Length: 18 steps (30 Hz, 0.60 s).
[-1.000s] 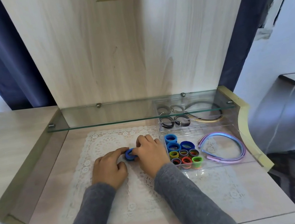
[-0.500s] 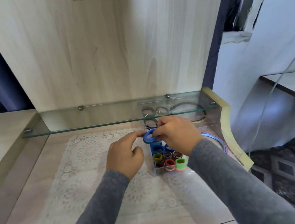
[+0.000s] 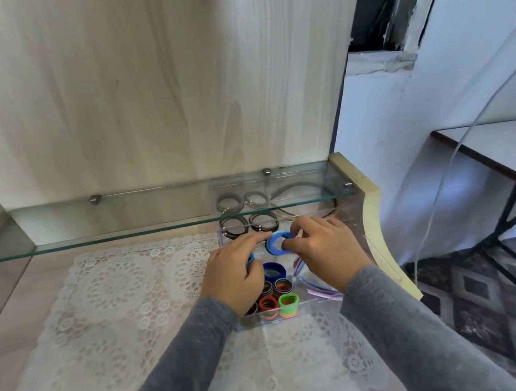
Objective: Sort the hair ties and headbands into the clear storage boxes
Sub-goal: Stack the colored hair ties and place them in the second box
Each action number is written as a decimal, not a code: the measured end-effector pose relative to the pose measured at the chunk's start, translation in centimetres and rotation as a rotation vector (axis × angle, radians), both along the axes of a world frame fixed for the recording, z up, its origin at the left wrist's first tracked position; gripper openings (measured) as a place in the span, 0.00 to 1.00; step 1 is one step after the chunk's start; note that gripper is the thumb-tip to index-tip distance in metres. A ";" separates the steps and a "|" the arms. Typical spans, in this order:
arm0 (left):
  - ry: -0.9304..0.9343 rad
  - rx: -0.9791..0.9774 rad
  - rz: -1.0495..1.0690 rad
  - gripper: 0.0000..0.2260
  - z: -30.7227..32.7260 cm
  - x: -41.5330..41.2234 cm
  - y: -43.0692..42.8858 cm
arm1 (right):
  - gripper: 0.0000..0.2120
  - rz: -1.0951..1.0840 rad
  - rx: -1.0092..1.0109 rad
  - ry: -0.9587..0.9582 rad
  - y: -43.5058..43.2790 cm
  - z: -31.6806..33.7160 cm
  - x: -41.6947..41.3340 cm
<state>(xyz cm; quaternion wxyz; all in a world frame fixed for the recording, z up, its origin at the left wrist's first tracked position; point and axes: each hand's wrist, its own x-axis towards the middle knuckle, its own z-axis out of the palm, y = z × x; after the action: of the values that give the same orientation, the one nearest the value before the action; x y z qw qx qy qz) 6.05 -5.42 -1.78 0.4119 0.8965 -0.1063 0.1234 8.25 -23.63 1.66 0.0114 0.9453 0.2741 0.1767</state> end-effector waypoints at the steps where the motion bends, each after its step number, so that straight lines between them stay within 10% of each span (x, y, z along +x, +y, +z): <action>1: 0.000 -0.009 0.003 0.23 -0.2 0.1 0.1 | 0.19 -0.008 -0.005 0.010 -0.1 -0.4 0.1; 18: -0.147 -0.236 -0.032 0.15 -3.1 0.5 1.3 | 0.16 -0.027 -0.063 0.248 0.7 -0.8 1.8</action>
<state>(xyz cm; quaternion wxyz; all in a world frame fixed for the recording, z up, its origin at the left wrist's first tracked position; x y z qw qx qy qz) 6.57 -4.09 -4.85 0.5076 0.8286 -0.1352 0.1936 10.08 -22.94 0.90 0.0097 0.9626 0.2663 0.0495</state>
